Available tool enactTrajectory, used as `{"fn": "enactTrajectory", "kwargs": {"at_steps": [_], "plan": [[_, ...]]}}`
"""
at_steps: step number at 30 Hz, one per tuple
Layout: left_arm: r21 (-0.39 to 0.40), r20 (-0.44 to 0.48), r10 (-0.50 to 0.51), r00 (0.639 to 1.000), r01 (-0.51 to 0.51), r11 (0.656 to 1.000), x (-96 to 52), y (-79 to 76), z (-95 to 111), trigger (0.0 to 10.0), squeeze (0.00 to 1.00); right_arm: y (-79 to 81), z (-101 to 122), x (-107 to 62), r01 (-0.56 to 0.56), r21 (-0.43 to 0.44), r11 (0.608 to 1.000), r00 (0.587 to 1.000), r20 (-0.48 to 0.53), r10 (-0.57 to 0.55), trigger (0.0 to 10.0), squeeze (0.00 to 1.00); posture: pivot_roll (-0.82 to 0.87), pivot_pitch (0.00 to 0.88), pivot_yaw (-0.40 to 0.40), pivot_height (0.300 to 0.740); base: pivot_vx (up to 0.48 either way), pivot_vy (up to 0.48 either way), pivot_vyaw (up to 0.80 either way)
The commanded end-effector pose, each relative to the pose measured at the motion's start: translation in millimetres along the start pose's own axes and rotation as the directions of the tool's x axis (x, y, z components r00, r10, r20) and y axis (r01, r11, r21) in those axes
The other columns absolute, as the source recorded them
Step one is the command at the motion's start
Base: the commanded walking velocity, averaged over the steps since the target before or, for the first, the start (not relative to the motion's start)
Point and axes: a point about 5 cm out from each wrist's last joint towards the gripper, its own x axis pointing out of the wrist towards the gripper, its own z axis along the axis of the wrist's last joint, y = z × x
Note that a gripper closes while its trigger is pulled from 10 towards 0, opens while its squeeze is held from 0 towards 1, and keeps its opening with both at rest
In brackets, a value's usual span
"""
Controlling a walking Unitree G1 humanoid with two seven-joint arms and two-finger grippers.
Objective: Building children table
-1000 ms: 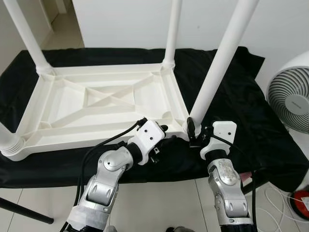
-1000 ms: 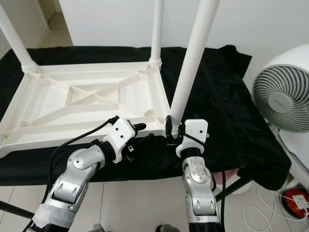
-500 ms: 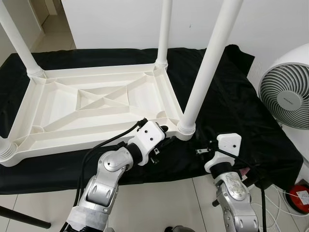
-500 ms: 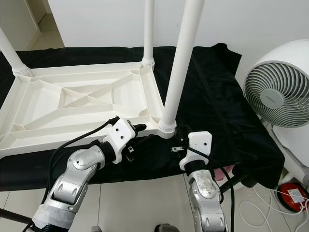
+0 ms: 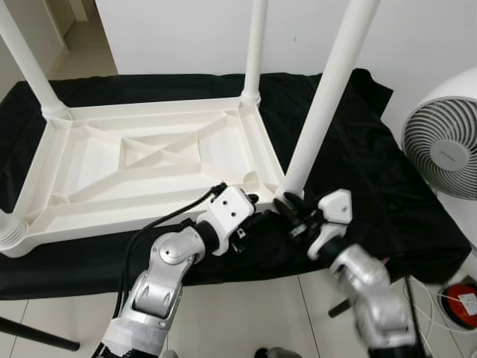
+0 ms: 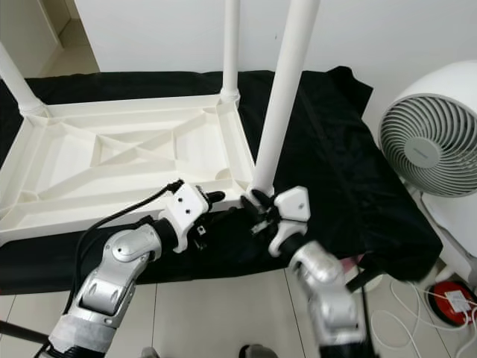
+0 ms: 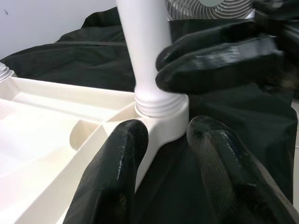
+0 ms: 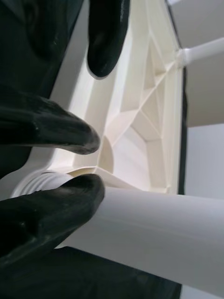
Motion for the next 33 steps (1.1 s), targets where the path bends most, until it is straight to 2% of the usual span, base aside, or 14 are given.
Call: {"fn": "enactTrajectory", "kwargs": {"at_steps": [1,5,8,9,13,14,18,21,23,24,25,28,31,33], "plan": [[0.011,-0.007,0.079,0.997,-0.079,0.997,-1.2,3.6,1,10.0,0.0,-18.8,-3,-3.5,0.05,0.007,0.999,0.999,-0.013,-0.05,10.0,0.0,-0.12,0.077,0.019,0.74,0.0,0.0,0.0],[0.025,-0.004,0.073,0.997,-0.073,0.997,0.5,2.4,3,10.0,0.0,-41.9,-1,0.1,0.093,-0.02,0.996,0.995,-0.02,-0.093,10.0,0.0,-0.12,0.077,0.016,0.74,0.0,0.0,0.0],[0.029,-0.002,0.067,0.998,-0.067,0.997,1.6,1.5,3,10.0,0.0,-44.4,-1,1.3,0.103,-0.021,0.994,0.994,-0.019,-0.103,10.0,0.0,-0.11,0.074,0.016,0.74,0.0,0.0,0.0],[0.043,-0.005,0.064,0.998,-0.064,0.997,3.6,-0.1,4,10.0,0.0,-52.2,-1,4.0,0.15,-0.014,0.989,0.989,-0.008,-0.15,10.0,0.0,-0.11,0.073,0.014,0.74,0.0,0.0,0.0],[0.06,-0.016,0.066,0.998,-0.065,0.996,5.4,-1.6,4,10.0,0.0,-59.4,1,6.6,0.207,-0.001,0.978,0.978,0.014,-0.207,10.0,0.0,-0.11,0.071,0.013,0.74,0.0,0.0,0.0],[0.085,-0.036,0.077,0.996,-0.074,0.994,6.4,-2.0,2,10.0,0.0,-53.8,3,9.5,0.193,0.03,0.981,0.98,0.036,-0.194,10.0,0.0,-0.11,0.071,0.013,0.74,0.0,0.0,0.0],[0.097,-0.047,0.084,0.995,-0.08,0.992,6.8,-1.9,1,10.0,0.0,-50.4,2,11.6,0.169,0.048,0.984,0.984,0.049,-0.171,10.0,0.0,-0.11,0.071,0.013,0.74,0.0,0.0,0.0],[0.166,-0.12,0.176,0.977,-0.155,0.974,7.0,8.3,-7,10.0,0.0,-20.9,-2,12.5,0.085,0.133,0.987,0.993,0.074,-0.096,10.0,0.0,-0.1,0.076,0.007,0.74,0.0,0.0,0.0],[0.166,-0.12,0.176,0.977,-0.155,0.974,7.0,8.3,-7,10.0,0.0,-20.9,-2,12.5,0.085,0.133,0.987,0.993,0.074,-0.096,10.0,0.0,-0.1,0.076,0.007,0.74,0.0,0.0,0.0],[0.187,-0.147,0.253,0.956,-0.224,0.956,4.7,20.2,-11,10.0,0.0,-3.4,-4,11.4,0.037,0.179,0.983,0.994,0.092,-0.055,10.0,0.0,-0.1,0.082,0.008,0.74,0.0,0.0,0.0],[0.206,-0.159,0.283,0.946,-0.248,0.947,3.7,25.6,-13,10.0,0.0,3.3,-4,10.5,0.022,0.194,0.981,0.995,0.095,-0.042,10.0,0.0,-0.1,0.082,0.009,0.74,0.0,0.0,0.0],[0.217,-0.168,0.327,0.93,-0.289,0.932,2.6,33.0,-15,10.0,0.0,9.4,-5,9.0,0.01,0.207,0.978,0.995,0.097,-0.03,10.0,0.0,-0.11,0.082,0.01,0.74,0.0,0.0,0.0],[0.251,-0.188,0.401,0.897,-0.351,0.902,1.0,45.6,-18,10.0,0.0,15.8,-6,7.3,0.003,0.222,0.975,0.995,0.099,-0.026,10.0,0.0,-0.12,0.082,0.014,0.74,0.0,0.0,0.0],[0.287,-0.215,0.461,0.861,-0.396,0.872,-0.9,57.0,-22,10.0,0.0,17.6,-6,6.6,0.008,0.229,0.973,0.994,0.103,-0.032,10.0,0.0,-0.12,0.081,0.017,0.74,0.0,0.0,0.0]]}}
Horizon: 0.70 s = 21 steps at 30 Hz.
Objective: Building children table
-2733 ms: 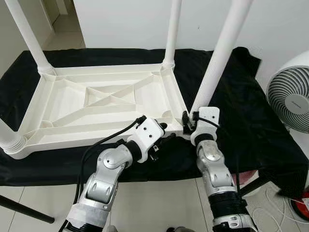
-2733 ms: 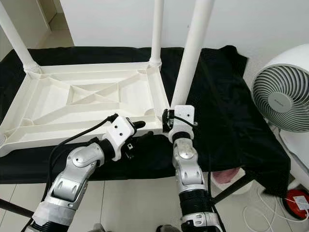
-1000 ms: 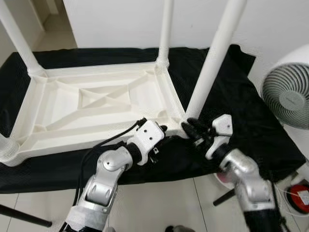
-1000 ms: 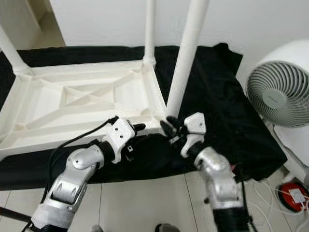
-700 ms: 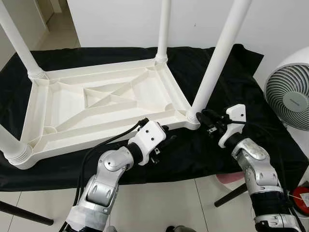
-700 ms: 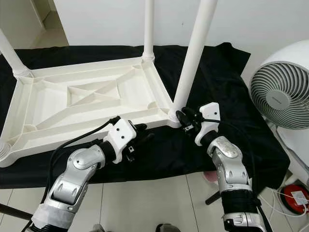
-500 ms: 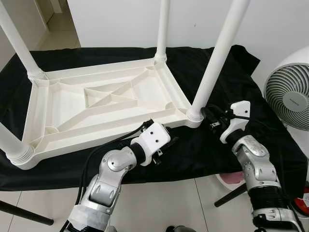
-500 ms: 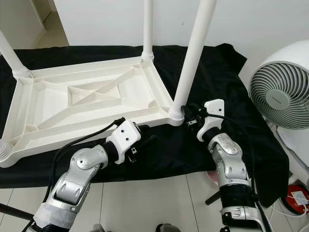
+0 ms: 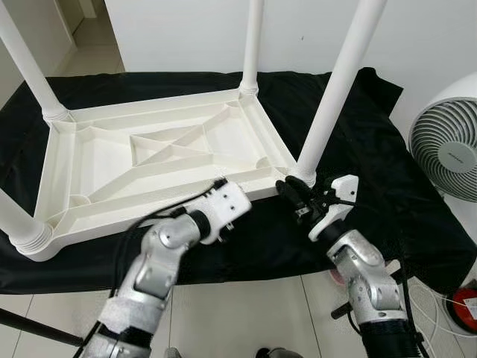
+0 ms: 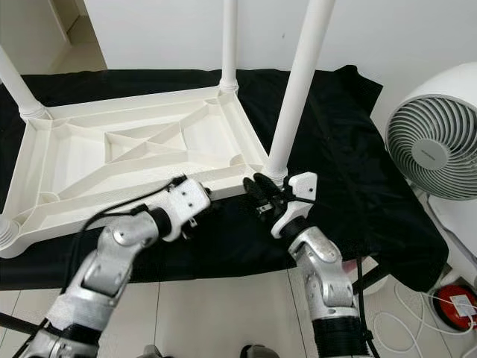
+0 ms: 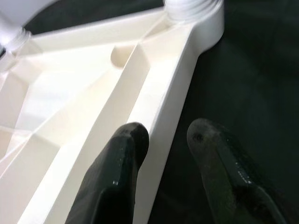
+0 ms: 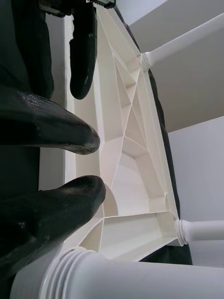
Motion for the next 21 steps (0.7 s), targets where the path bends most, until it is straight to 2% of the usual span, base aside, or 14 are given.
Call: {"fn": "enactTrajectory", "kwargs": {"at_steps": [1,8,14,15,20,21], "plan": [[0.011,-0.059,0.387,0.92,-0.387,0.922,-2.8,21.5,-10,10.0,0.0,3.1,0,-0.4,0.0,0.016,1.0,1.0,0.008,0.0,10.0,0.0,-0.12,0.081,0.017,0.74,0.0,0.0,0.0],[0.007,-0.105,0.415,0.904,-0.416,0.909,-1.5,32.9,-21,10.0,0.0,3.0,2,-1.2,0.018,0.02,1.0,1.0,0.017,-0.018,10.0,0.0,-0.13,0.078,0.025,0.74,0.0,0.0,0.0],[0.006,-0.165,0.416,0.894,-0.421,0.907,-1.6,42.2,-38,10.0,0.0,3.8,4,-1.3,0.031,0.023,0.999,0.999,0.022,-0.032,10.0,0.0,-0.14,0.073,0.035,0.74,0.0,0.0,0.0],[0.008,-0.199,0.415,0.888,-0.422,0.907,-2.1,45.6,-45,10.0,0.0,4.8,4,-1.7,0.035,0.024,0.999,0.999,0.021,-0.036,10.0,0.0,-0.15,0.072,0.04,0.74,0.0,0.0,0.0],[0.014,-0.227,0.406,0.885,-0.414,0.91,-2.7,47.6,-51,10.0,0.0,5.4,4,-2.3,0.041,0.023,0.999,0.999,0.02,-0.042,10.0,0.0,-0.15,0.07,0.043,0.74,0.0,0.0,0.0],[-0.031,-0.256,0.392,0.884,-0.413,0.91,-4.3,48.6,-57,10.0,0.0,5.3,3,-3.8,0.052,0.022,0.998,0.998,0.018,-0.053,10.0,0.0,-0.15,0.071,0.047,0.74,0.0,0.0,0.0]]}}
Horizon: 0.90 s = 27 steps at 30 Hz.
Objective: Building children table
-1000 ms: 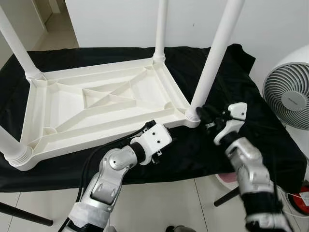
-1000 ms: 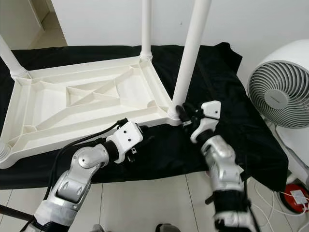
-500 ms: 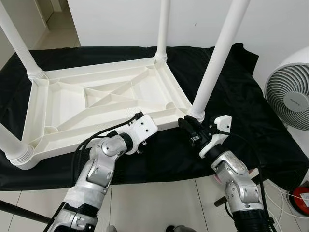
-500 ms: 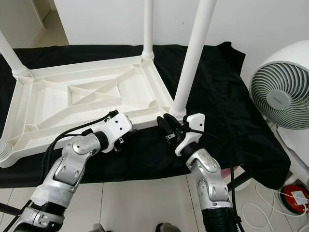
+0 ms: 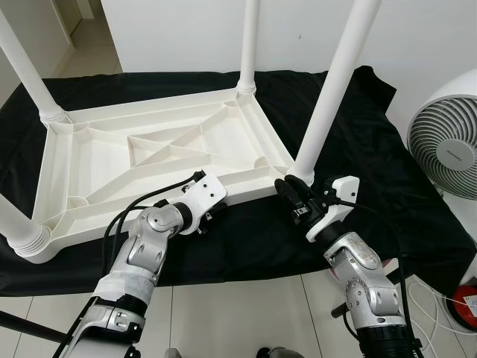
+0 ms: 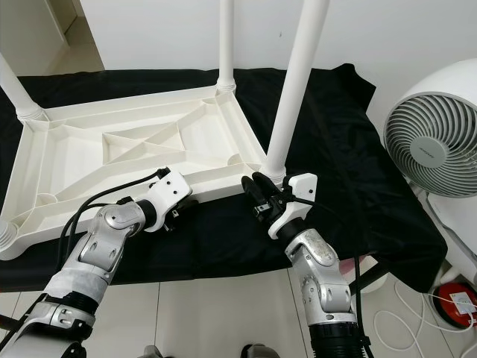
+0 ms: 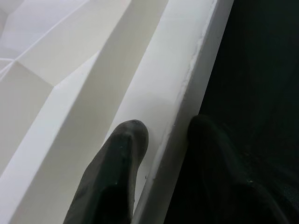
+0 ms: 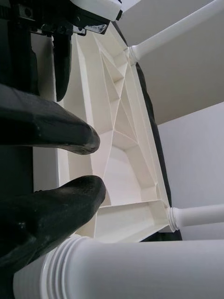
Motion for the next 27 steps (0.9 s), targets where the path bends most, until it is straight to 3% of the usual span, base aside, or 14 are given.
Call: {"fn": "enactTrajectory", "kwargs": {"at_steps": [1,2,4,5,7,10,14,21,27], "plan": [[-0.04,-0.073,0.398,0.914,-0.401,0.915,-7.2,25.6,-15,10.0,0.0,0.6,-3,-3.5,0.014,0.004,1.0,1.0,-0.015,-0.014,10.0,0.0,-0.15,0.071,0.047,0.74,0.0,0.0,0.0],[-0.086,-0.089,0.394,0.915,-0.401,0.912,-7.9,27.6,-17,3.6,0.0,0.3,-4,-4.0,0.023,0.003,1.0,1.0,-0.016,-0.023,10.0,0.0,-0.15,0.071,0.05,0.74,0.0,0.0,0.0],[-0.086,-0.089,0.394,0.915,-0.401,0.912,-7.9,27.6,-17,3.6,0.0,0.3,-4,-4.0,0.023,0.003,1.0,1.0,-0.016,-0.023,10.0,0.0,-0.15,0.071,0.05,0.74,0.0,0.0,0.0],[-0.131,-0.096,0.413,0.906,-0.423,0.897,-9.0,31.4,-18,0.0,0.0,0.3,-4,-3.8,0.03,0.003,1.0,0.999,-0.015,-0.03,10.0,0.0,-0.15,0.07,0.048,0.74,0.0,0.0,0.0],[-0.131,-0.096,0.413,0.906,-0.423,0.897,-9.0,31.4,-18,0.0,0.0,0.3,-4,-3.8,0.03,0.003,1.0,0.999,-0.015,-0.03,10.0,0.0,-0.15,0.07,0.048,0.74,0.0,0.0,0.0],[-0.195,-0.09,0.47,0.878,-0.479,0.856,-7.6,37.1,-14,0.0,0.0,2.1,-4,-0.4,0.04,0.009,0.999,0.999,-0.009,-0.04,10.0,0.0,-0.15,0.07,0.036,0.74,0.0,0.0,0.0],[-0.24,-0.061,0.502,0.863,-0.501,0.832,2.3,34.1,-4,0.0,0.0,4.5,-4,4.4,0.045,0.017,0.999,0.999,-0.002,-0.045,10.0,0.0,-0.14,0.071,0.033,0.74,0.0,0.0,0.0],[-0.235,-0.059,0.51,0.858,-0.509,0.828,10.1,30.8,-2,0.0,0.0,4.7,-3,6.2,0.047,0.017,0.999,0.999,-0.002,-0.047,10.0,0.0,-0.14,0.07,0.03,0.74,0.0,0.0,0.0],[-0.238,-0.1,0.578,0.81,-0.583,0.777,28.5,26.9,1,0.0,0.0,6.0,-3,10.5,0.066,0.012,0.998,0.998,0.005,-0.066,10.0,0.0,-0.15,0.075,0.038,0.74,0.0,0.0,0.0]]}}
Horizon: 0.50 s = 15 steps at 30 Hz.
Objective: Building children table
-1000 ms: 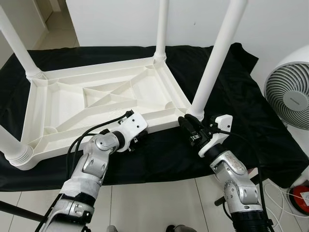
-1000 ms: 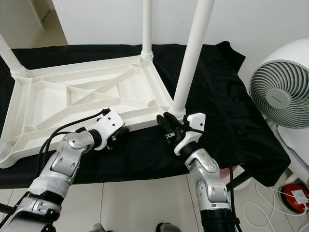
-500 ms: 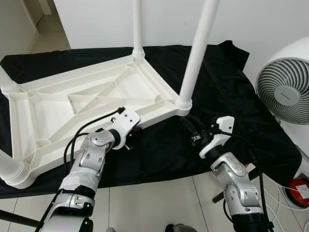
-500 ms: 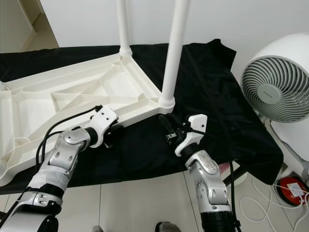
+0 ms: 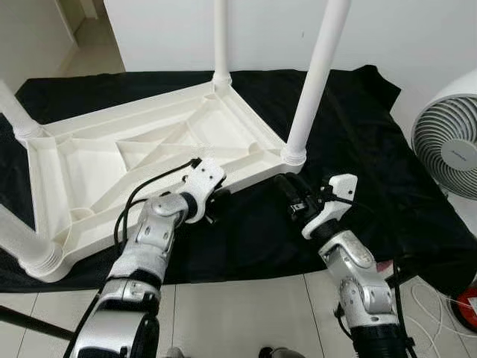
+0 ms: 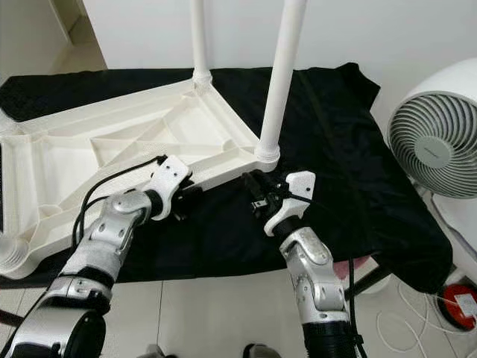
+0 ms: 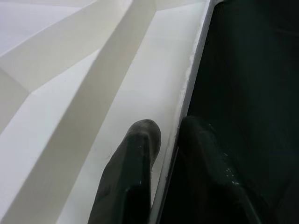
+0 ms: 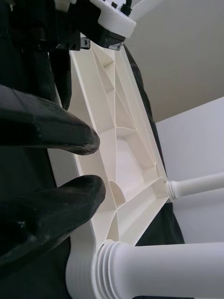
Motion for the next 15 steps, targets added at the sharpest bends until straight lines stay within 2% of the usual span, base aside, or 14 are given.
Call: {"fn": "enactTrajectory", "kwargs": {"at_steps": [1,2,3,4,5,8,9,14,15], "plan": [[-0.021,-0.026,0.612,0.791,-0.612,0.791,-3.1,20.7,-8,0.0,0.0,1.8,-3,2.0,0.004,-0.001,1.0,1.0,-0.007,-0.004,10.0,0.0,-0.15,0.075,0.038,0.74,0.0,0.0,0.0],[-0.019,-0.01,0.59,0.807,-0.59,0.807,0.5,15.9,-7,3.5,0.0,2.8,-3,2.0,0.008,0.0,1.0,1.0,-0.005,-0.008,10.0,0.0,-0.16,0.076,0.043,0.74,0.0,0.0,0.0],[-0.014,0.004,0.579,0.815,-0.579,0.815,1.7,13.3,-6,8.0,0.0,3.4,-3,1.8,0.012,0.001,1.0,1.0,-0.003,-0.012,10.0,0.0,-0.16,0.076,0.045,0.74,0.0,0.0,0.0],[-0.014,0.004,0.579,0.815,-0.579,0.815,1.7,13.3,-6,8.0,0.0,3.4,-3,1.8,0.012,0.001,1.0,1.0,-0.003,-0.012,10.0,0.0,-0.16,0.076,0.045,0.74,0.0,0.0,0.0],[-0.024,0.012,0.559,0.829,-0.558,0.829,1.7,10.8,-8,10.0,1.0,3.3,-3,0.8,0.018,0.001,1.0,1.0,-0.002,-0.018,10.0,0.0,-0.16,0.08,0.048,0.74,0.0,0.0,0.0],[-0.024,0.022,0.534,0.845,-0.533,0.846,0.4,9.0,-10,10.0,1.0,3.1,-4,-0.7,0.025,0.001,1.0,1.0,-0.002,-0.025,10.0,0.0,-0.16,0.084,0.052,0.74,0.0,0.0,0.0],[-0.01,0.069,0.508,0.858,-0.509,0.861,-1.1,6.9,-6,10.0,0.0,3.1,-4,-1.4,0.027,0.002,1.0,1.0,-0.004,-0.027,10.0,0.0,-0.15,0.085,0.053,0.74,0.0,0.0,0.0],[0.004,0.141,0.467,0.873,-0.473,0.881,-2.8,4.6,2,10.0,0.0,3.2,-5,-1.5,0.029,0.004,1.0,1.0,-0.006,-0.029,10.0,0.0,-0.15,0.085,0.053,0.74,0.0,0.0,0.0],[0.008,0.207,0.429,0.88,-0.44,0.898,-6.4,3.6,10,10.0,0.0,4.3,-6,-1.1,0.027,0.007,1.0,1.0,-0.008,-0.027,10.0,0.0,-0.13,0.092,0.052,0.74,0.0,0.0,0.0]]}}
